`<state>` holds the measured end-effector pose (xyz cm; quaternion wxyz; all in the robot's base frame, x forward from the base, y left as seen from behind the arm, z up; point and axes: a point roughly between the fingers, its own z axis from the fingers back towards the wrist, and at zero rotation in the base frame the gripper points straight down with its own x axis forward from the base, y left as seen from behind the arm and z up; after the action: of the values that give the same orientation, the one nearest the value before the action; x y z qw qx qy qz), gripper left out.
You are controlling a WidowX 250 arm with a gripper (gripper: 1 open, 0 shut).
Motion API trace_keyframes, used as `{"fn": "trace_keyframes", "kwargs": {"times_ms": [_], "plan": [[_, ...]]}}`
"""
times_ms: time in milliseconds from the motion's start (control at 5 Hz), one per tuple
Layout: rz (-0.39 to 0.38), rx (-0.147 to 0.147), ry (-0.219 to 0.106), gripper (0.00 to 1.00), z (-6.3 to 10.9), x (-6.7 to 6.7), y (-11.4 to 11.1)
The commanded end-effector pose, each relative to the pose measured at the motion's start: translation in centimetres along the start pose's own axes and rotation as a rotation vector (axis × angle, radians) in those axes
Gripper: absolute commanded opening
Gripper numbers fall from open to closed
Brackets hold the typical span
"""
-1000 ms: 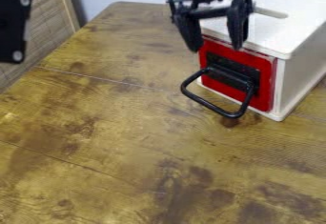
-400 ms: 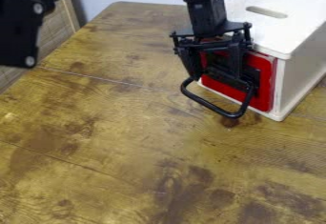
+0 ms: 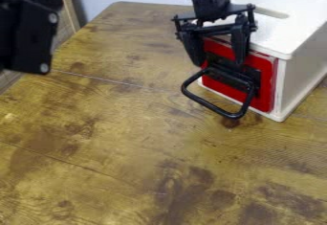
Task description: Close the drawer
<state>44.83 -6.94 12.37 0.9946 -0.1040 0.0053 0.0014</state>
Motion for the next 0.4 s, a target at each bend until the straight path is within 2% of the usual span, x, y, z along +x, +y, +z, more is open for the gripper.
{"fn": "trace_keyframes", "kwargs": {"times_ms": [0,200], "plan": [[0.004,-0.008,-0.079,1.00,2.5,-1.0,-0.3],[0.024,-0.017,-0.084,1.00,3.6,-2.2,0.0]]}}
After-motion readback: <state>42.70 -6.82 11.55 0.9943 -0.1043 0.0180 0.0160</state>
